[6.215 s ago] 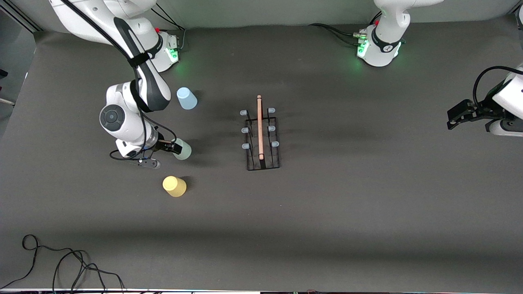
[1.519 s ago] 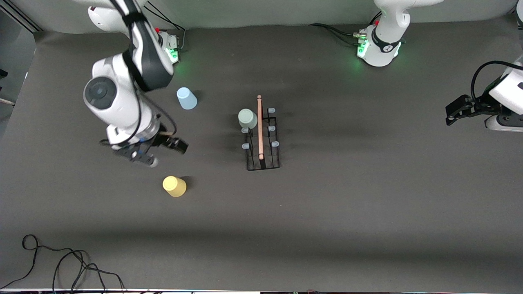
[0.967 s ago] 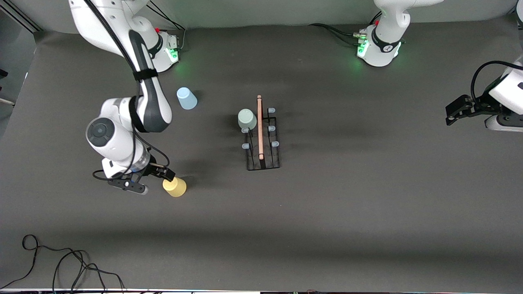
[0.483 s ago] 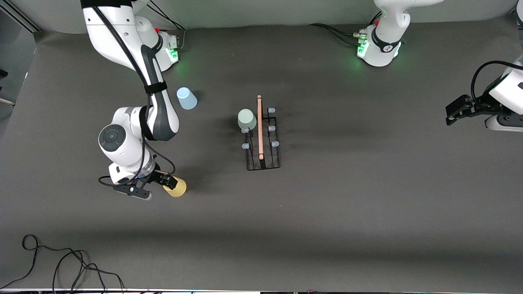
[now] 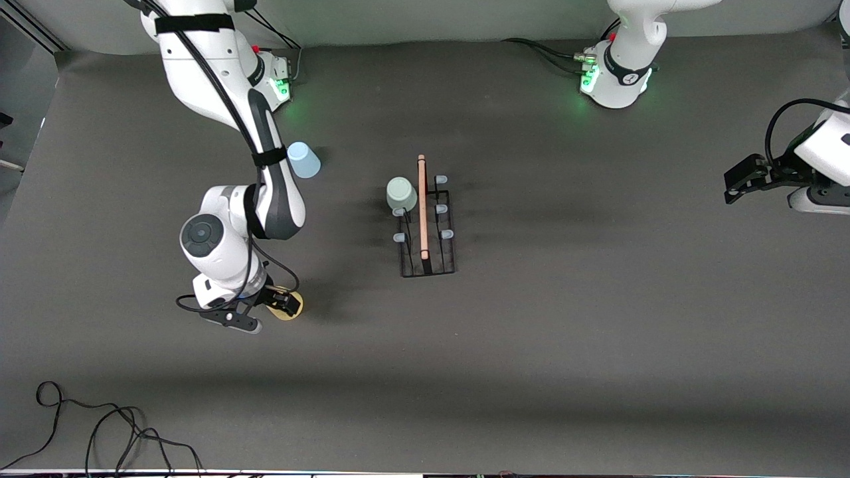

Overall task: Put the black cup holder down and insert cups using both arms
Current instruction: 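Grasp the yellow cup with the right gripper, then carry the yellow cup onto a rack peg with the right gripper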

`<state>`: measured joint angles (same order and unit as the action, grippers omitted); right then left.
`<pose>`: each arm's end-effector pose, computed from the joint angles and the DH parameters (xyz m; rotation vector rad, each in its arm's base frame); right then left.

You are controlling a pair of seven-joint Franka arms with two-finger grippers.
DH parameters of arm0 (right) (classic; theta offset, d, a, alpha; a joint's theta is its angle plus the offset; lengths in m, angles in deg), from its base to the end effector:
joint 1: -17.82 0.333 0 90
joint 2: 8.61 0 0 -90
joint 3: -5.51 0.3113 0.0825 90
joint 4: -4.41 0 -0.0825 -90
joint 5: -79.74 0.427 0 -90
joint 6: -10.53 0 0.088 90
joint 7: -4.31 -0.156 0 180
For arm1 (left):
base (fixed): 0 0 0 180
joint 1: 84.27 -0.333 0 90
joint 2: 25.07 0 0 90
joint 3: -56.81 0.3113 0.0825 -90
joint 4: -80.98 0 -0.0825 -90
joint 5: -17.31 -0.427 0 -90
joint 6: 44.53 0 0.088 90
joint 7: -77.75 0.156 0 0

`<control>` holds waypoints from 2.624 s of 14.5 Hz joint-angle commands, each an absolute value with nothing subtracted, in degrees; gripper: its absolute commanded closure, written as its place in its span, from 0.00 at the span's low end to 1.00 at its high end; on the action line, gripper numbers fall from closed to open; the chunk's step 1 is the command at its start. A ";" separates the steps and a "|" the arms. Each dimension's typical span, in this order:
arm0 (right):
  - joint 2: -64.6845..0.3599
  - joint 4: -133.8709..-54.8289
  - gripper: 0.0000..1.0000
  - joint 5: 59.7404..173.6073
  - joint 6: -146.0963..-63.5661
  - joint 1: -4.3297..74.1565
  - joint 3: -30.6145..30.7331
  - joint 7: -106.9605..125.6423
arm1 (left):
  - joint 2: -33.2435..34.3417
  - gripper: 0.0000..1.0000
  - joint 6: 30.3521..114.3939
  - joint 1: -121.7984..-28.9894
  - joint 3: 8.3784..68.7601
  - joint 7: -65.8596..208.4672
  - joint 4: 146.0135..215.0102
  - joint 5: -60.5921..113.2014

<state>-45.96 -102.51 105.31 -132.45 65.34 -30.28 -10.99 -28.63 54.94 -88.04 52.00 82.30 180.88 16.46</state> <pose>0.6648 0.1506 0.1495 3.0661 -0.4396 0.2331 0.5929 -0.0096 0.5326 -3.1150 0.1552 -0.0839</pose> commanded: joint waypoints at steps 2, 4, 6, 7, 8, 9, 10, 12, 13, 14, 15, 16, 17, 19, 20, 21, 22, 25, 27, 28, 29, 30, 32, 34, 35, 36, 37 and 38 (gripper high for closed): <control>-48.42 -101.32 0.00 107.34 -133.09 65.01 -28.59 -9.14 | -29.12 0.00 54.70 -87.61 51.97 81.18 180.82 15.64; -48.34 -101.85 0.10 107.34 -132.39 65.45 -28.33 -9.05 | -29.03 0.00 54.70 -87.52 51.97 81.18 180.91 15.64; -46.41 -103.69 0.78 107.34 -129.77 65.63 -28.42 -6.43 | -28.94 0.00 54.96 -87.52 51.97 81.18 180.91 15.64; -45.10 -103.96 0.95 107.34 -128.09 65.63 -28.50 -5.28 | -28.94 0.00 55.05 -87.61 51.97 81.18 180.91 15.64; -43.61 -104.13 1.00 107.34 -126.77 65.63 -28.85 -4.84 | -28.94 0.00 55.05 -87.61 51.97 81.18 180.91 15.64; -41.68 -104.05 1.00 107.34 -125.54 65.54 -28.94 -5.44 | -28.94 0.00 55.05 -87.61 51.97 81.18 180.91 15.64; -39.74 -103.87 1.00 107.42 -124.57 65.71 -29.03 -6.40 | -28.94 0.00 55.05 -87.61 51.97 81.18 180.91 15.64; -35.70 -103.52 1.00 107.25 -120.89 65.98 -28.95 -11.48 | -28.94 0.00 55.05 -87.61 51.97 81.18 180.91 15.64; -34.03 -103.43 1.00 106.64 -118.78 67.20 -28.94 -14.47 | -28.94 0.00 55.05 -87.52 51.97 81.18 180.91 15.64; -32.36 -103.43 1.00 106.37 -117.54 69.47 -29.12 -17.98 | -28.94 0.00 55.05 -87.52 51.89 81.18 180.91 15.64; -31.04 -103.52 1.00 106.37 -117.01 71.50 -29.12 -22.10 | -28.94 0.00 54.88 -87.52 51.89 81.18 180.82 15.64; -30.50 -103.43 1.00 106.28 -117.09 73.78 -29.21 -26.41 | -28.94 0.00 54.88 -87.52 51.89 81.18 180.91 15.64; -30.50 -102.56 1.00 106.20 -117.09 75.98 -29.21 -30.80 | -28.94 0.00 54.96 -87.52 51.89 81.18 180.91 15.64; -31.02 -99.84 1.00 103.40 -117.09 78.27 -29.03 -39.51 | -28.94 0.00 54.97 -87.43 51.97 81.18 180.91 15.64; -31.37 -98.44 1.00 101.99 -117.09 79.85 -28.95 -43.64 | -28.94 0.00 54.97 -87.43 51.97 81.18 180.82 15.64; -31.46 -97.99 1.00 101.54 -117.09 81.00 -28.94 -46.72 | -28.94 0.00 55.05 -87.43 51.97 81.18 180.91 15.64; -31.46 -97.98 1.00 101.36 -117.18 82.31 -28.94 -48.32 | -28.94 0.00 55.05 -87.43 51.97 81.18 180.91 15.64; -32.33 -96.94 1.00 101.27 -117.44 85.04 -28.94 -52.81 | -28.94 0.00 54.97 -87.43 51.97 81.18 180.82 15.64; -34.44 -95.36 1.00 101.27 -117.53 86.10 -29.03 -54.92 | -28.94 0.00 55.05 -87.43 51.89 81.18 180.82 15.64; -35.84 -94.48 1.00 101.27 -117.62 86.54 -29.03 -55.89 | -28.94 0.00 55.05 -87.43 51.97 81.18 180.82 15.64; -37.07 -93.77 1.00 100.75 -117.62 86.55 -28.95 -55.98 | -28.94 0.00 55.14 -87.43 51.97 81.18 180.82 15.64; -37.96 -93.59 1.00 100.57 -117.62 86.55 -28.94 -56.25 | -28.94 0.00 55.14 -87.43 51.97 81.18 180.82 15.64; -39.02 -93.59 1.00 100.48 -117.71 86.55 -28.86 -56.34 | -28.94 0.00 55.14 -87.52 51.97 81.18 180.82 15.64; -39.63 -93.59 0.63 100.57 -117.71 86.81 -28.77 -56.42 | -28.85 0.00 55.14 -87.43 51.97 81.18 180.91 15.64; -39.81 -93.59 0.36 100.57 -117.71 86.81 -28.77 -56.42 | -28.94 0.00 55.14 -87.43 51.97 81.18 180.82 15.64; -39.81 -93.59 0.21 100.57 -117.71 86.64 -28.68 -56.34 | -28.94 0.00 55.14 -87.43 51.97 81.18 180.82 15.64; -39.81 -93.59 0.04 100.57 -117.71 86.55 -28.77 -56.34 | -28.94 0.00 55.14 -87.43 51.97 81.18 180.82 15.64; -39.72 -93.42 0.00 100.57 -117.71 86.46 -28.77 -56.25 | -28.94 0.00 55.14 -87.43 51.97 81.18 180.82 15.64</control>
